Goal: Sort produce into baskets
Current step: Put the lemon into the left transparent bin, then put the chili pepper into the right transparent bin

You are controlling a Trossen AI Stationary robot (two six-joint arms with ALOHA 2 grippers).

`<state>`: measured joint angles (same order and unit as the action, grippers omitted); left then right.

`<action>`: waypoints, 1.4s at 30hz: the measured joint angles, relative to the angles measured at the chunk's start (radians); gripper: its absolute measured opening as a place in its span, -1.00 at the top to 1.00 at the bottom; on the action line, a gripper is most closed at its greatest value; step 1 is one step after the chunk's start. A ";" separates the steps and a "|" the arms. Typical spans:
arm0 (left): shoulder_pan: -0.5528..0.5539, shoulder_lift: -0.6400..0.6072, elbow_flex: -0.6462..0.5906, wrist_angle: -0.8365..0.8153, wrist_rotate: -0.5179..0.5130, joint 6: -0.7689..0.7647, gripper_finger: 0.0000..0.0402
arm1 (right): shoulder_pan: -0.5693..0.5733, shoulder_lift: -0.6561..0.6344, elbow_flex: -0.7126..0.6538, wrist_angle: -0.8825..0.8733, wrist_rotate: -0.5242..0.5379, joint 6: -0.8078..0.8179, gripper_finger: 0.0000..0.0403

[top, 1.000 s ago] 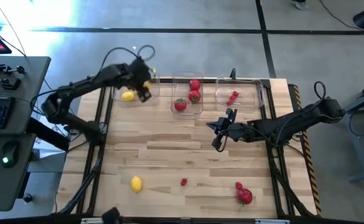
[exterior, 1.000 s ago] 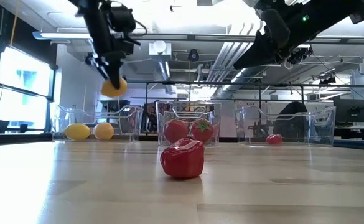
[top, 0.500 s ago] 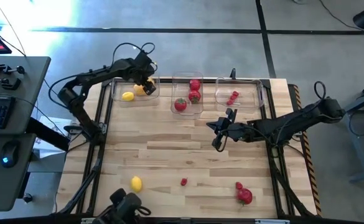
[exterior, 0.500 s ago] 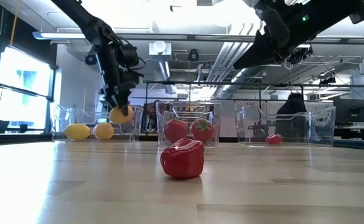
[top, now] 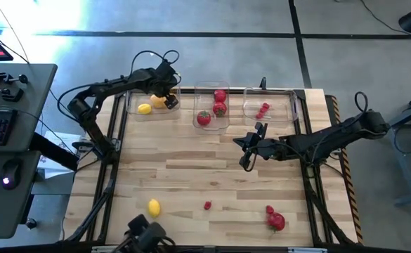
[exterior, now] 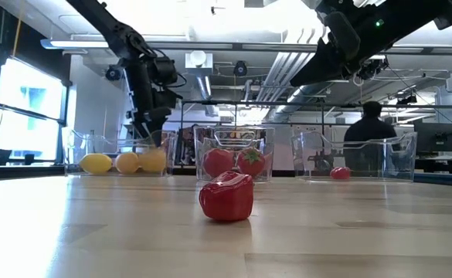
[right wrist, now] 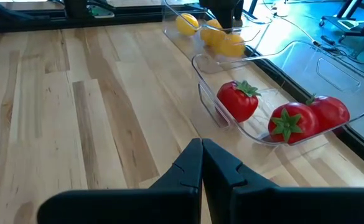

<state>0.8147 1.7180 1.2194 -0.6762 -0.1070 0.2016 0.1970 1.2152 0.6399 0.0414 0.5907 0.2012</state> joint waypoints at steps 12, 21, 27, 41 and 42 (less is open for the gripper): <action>-0.051 -0.083 -0.063 0.098 0.027 0.027 -0.43 | 0.002 0.000 0.000 -0.029 0.000 0.006 1.00; -0.202 -0.410 -0.432 0.603 0.026 -0.046 -0.27 | 0.034 0.000 0.000 -0.034 -0.016 0.024 1.00; -0.400 -0.604 -0.627 0.848 0.026 -0.097 -0.26 | 0.062 0.000 0.000 -0.072 -0.290 0.027 0.99; -0.745 -0.724 -0.850 1.147 -0.088 -0.109 -0.25 | 0.378 0.107 0.194 -0.489 -0.334 0.351 0.53; -0.755 -0.723 -0.850 1.147 -0.100 -0.100 -0.25 | 0.396 0.133 0.212 -0.517 -0.334 0.384 0.49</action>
<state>0.0593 0.9947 0.3691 0.4706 -0.2075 0.1018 0.5934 1.3482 0.8523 -0.4755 0.2566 0.5847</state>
